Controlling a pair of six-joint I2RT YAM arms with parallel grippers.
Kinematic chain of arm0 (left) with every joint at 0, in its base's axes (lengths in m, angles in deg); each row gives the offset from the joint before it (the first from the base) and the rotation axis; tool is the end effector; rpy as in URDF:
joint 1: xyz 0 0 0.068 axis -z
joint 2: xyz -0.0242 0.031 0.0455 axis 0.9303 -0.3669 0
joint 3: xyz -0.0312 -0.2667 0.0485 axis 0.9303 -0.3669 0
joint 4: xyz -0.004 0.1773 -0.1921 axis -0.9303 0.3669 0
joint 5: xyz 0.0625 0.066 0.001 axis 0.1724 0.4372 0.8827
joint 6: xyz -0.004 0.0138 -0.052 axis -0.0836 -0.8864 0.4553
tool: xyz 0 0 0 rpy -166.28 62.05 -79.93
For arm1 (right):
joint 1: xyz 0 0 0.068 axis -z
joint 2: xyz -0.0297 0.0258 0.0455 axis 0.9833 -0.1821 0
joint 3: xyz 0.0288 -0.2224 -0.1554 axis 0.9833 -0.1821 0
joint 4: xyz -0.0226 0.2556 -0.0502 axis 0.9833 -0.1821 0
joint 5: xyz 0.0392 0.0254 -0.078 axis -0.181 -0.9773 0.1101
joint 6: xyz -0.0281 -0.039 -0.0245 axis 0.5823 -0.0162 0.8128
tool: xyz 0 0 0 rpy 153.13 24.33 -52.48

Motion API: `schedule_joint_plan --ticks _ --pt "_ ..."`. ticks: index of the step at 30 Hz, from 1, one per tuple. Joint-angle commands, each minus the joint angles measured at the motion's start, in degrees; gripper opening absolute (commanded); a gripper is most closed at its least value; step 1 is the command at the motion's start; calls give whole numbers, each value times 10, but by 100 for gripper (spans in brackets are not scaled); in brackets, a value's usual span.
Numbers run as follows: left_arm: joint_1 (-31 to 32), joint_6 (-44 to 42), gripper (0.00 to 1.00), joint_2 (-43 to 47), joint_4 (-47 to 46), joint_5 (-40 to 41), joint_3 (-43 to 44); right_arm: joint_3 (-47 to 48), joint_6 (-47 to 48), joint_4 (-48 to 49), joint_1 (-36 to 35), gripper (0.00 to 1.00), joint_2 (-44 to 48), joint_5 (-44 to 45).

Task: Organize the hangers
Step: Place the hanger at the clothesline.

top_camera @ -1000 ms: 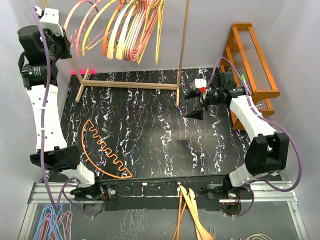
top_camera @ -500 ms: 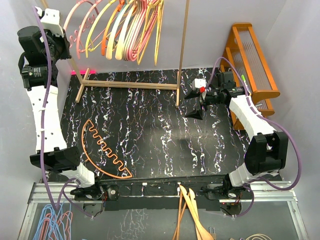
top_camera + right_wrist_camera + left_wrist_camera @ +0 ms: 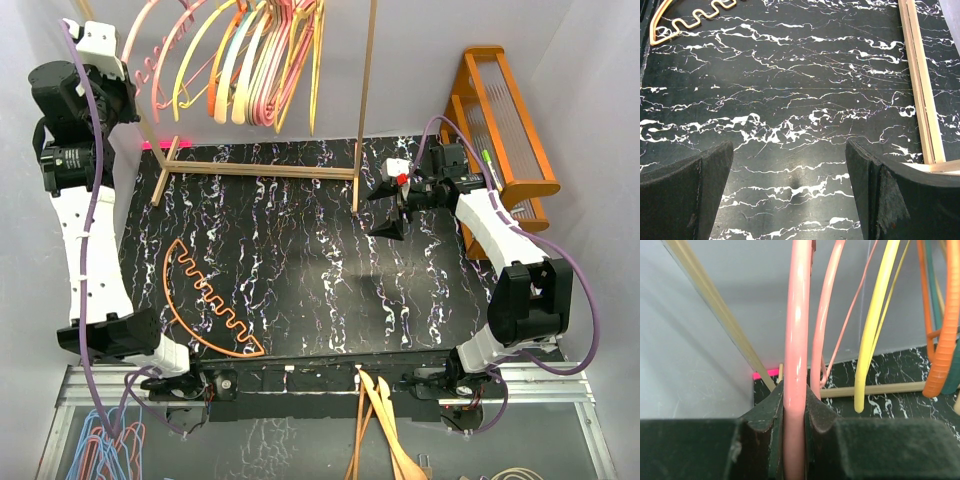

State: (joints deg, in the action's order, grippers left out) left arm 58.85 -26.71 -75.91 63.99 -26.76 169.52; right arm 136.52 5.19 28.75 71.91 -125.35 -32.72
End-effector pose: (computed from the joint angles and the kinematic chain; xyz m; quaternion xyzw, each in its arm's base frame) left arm 0.2911 0.0415 0.5553 0.0921 0.6913 0.0598 0.7141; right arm 0.3102 0.0746 0.3033 -0.5814 0.5648 0.3692 0.4546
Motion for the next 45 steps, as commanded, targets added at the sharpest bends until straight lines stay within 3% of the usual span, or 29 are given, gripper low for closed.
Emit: schedule_joint_plan --ticks 1,14,23,33,45 --pt "0 -6 0 51 -74 -1 15 21 -6 14 -6 98 0 -8" --pt "0 2 0 15 -75 -5 47 33 -6 10 -9 98 -1 2" --pt "0 5 0 -55 -49 -9 131 31 -4 2 -10 98 8 9" --pt "0 -5 0 -28 -26 -9 52 27 -4 1 -12 98 7 4" --pt "0 8 0 -85 13 -24 104 27 -5 0 -19 98 4 3"
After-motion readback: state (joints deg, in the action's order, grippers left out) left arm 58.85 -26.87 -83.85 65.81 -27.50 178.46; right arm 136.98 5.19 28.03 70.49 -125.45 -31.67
